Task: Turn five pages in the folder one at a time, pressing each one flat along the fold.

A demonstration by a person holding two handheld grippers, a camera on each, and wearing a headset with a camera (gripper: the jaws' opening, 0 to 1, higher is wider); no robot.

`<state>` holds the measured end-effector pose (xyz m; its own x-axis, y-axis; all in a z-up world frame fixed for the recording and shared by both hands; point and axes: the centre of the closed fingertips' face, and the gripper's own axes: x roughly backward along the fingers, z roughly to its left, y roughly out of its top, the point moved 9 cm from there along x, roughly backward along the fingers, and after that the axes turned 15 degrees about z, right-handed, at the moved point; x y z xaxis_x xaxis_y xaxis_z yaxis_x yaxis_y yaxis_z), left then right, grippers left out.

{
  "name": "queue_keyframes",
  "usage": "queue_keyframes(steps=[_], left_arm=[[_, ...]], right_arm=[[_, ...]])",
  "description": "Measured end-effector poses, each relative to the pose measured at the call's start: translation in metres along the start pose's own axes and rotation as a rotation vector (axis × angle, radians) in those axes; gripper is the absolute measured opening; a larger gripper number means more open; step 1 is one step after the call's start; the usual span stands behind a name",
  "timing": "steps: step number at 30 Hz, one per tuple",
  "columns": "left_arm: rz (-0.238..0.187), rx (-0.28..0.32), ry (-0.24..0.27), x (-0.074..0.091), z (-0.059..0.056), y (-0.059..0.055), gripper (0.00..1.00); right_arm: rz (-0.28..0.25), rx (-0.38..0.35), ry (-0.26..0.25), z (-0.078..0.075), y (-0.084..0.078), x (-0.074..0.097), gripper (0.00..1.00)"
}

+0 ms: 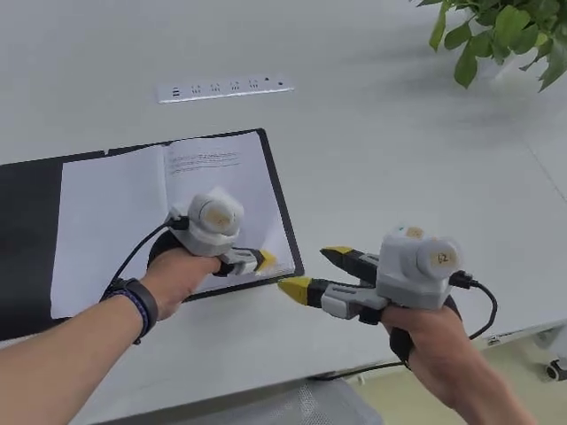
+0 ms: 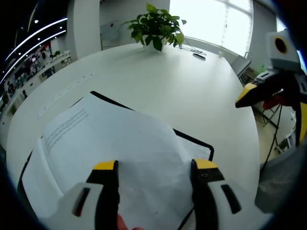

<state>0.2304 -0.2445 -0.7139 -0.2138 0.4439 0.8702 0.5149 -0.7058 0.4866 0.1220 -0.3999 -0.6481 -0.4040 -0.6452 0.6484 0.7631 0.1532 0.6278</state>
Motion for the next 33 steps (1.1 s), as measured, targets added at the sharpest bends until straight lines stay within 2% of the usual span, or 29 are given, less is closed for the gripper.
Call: queue_keyframes(steps=[3, 9, 16, 19, 31, 33], left_arm=[[-0.001, -0.001, -0.001, 0.0, 0.0, 0.0, 0.61], [-0.004, 0.001, -0.001, -0.001, 0.0, 0.0, 0.61], [-0.004, -0.001, -0.004, -0.001, 0.001, 0.0, 0.61], [-0.004, -0.004, -0.001, -0.001, 0.0, 0.0, 0.6], [0.0, -0.009, -0.006, -0.001, 0.001, 0.0, 0.6], [-0.002, -0.007, -0.006, -0.001, 0.001, 0.0, 0.6]], right_arm=[[-0.023, -0.024, 0.012, -0.007, 0.007, -0.005, 0.58], [-0.112, -0.14, 0.039, -0.025, 0.033, -0.018, 0.51], [-0.082, -0.149, 0.039, -0.041, 0.043, -0.042, 0.45], [-0.084, -0.19, 0.067, -0.043, 0.042, -0.051, 0.43], [-0.059, -0.269, 0.107, -0.054, 0.037, -0.078, 0.4], [-0.035, -0.252, 0.118, -0.054, 0.035, -0.082, 0.38]])
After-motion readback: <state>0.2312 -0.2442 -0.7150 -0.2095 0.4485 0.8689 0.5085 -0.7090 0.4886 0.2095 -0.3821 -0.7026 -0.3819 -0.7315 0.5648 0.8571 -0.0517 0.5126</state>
